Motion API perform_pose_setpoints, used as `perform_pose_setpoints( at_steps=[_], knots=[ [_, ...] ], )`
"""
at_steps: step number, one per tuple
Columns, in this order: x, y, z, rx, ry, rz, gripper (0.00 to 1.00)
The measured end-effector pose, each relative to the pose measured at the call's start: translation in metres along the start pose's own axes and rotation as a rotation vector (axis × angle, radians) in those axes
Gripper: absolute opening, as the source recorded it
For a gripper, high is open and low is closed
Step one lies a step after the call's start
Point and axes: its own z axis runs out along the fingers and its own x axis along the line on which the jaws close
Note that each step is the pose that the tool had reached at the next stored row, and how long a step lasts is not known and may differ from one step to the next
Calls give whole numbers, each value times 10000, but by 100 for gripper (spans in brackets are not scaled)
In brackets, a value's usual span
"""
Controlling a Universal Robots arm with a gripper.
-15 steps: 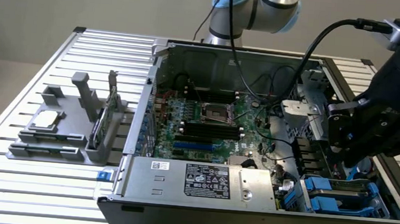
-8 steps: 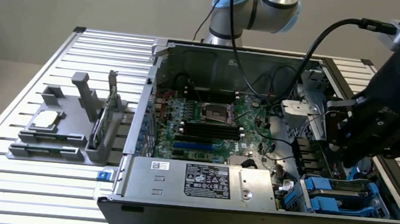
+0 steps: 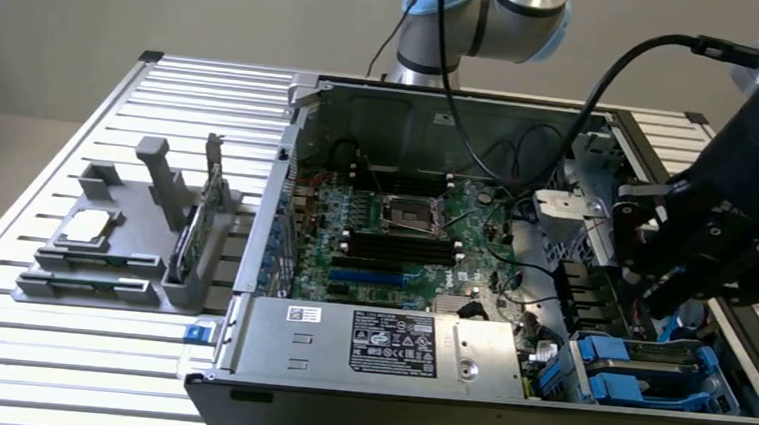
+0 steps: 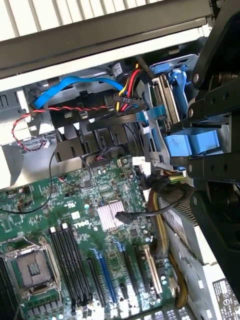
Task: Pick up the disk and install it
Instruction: 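Insert the first disk wire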
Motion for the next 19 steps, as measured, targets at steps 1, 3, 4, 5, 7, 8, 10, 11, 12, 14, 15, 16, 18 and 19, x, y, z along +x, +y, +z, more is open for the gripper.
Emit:
perform_pose_setpoints(
  at_steps=[1,3,4,5,7,8,10,11,12,14,15,16,18,19],
  knots=[
    [0,0,1,-10,0,144,31],
    [0,0,4,-32,-2,427,31],
    [0,0,5,-40,-2,545,31],
    [-1,0,5,-44,-3,641,31],
    [-9,3,5,-48,-6,769,31],
    [-18,6,5,-50,-6,805,31],
    [-43,15,2,-52,-7,850,31],
    [-58,21,-2,-52,-8,866,31],
    [-74,26,-9,-52,-8,877,31],
    [-104,37,-28,-52,-8,894,31],
    [-117,42,-42,-52,-8,902,31],
    [-129,46,-58,-54,-9,912,31],
    [-151,55,-96,-57,-8,934,31],
    [-163,60,-118,-56,-8,943,31]
  ],
)
